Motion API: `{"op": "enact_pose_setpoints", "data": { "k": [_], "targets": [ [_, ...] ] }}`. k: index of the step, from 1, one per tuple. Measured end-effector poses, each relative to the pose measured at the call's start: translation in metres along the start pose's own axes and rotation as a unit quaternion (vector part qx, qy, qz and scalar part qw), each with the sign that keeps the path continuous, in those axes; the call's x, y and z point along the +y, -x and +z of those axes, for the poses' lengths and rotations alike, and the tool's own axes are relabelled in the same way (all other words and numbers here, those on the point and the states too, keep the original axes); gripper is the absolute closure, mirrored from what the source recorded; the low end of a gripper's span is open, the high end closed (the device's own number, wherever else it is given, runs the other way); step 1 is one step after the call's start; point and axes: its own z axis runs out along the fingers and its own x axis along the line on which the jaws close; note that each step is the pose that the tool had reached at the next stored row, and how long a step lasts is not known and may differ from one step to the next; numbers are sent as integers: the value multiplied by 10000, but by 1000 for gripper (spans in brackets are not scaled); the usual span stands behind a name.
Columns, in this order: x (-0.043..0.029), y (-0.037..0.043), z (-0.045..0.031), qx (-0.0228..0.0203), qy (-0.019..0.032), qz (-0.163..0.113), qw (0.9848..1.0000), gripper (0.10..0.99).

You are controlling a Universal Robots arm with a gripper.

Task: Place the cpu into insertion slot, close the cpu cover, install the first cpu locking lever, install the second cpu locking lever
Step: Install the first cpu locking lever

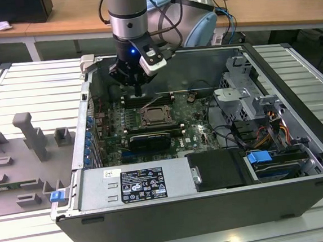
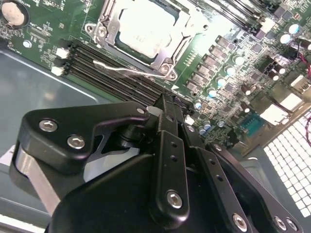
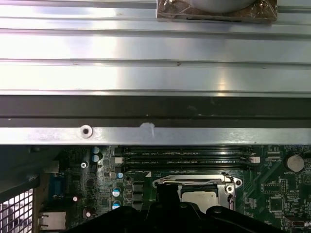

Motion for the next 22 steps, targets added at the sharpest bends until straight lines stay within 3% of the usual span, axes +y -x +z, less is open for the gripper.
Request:
{"op": "enact_pose_setpoints", "data": {
  "k": [22],
  "targets": [
    [-2,191,36,0,0,0,10000,980]
  ]
}}
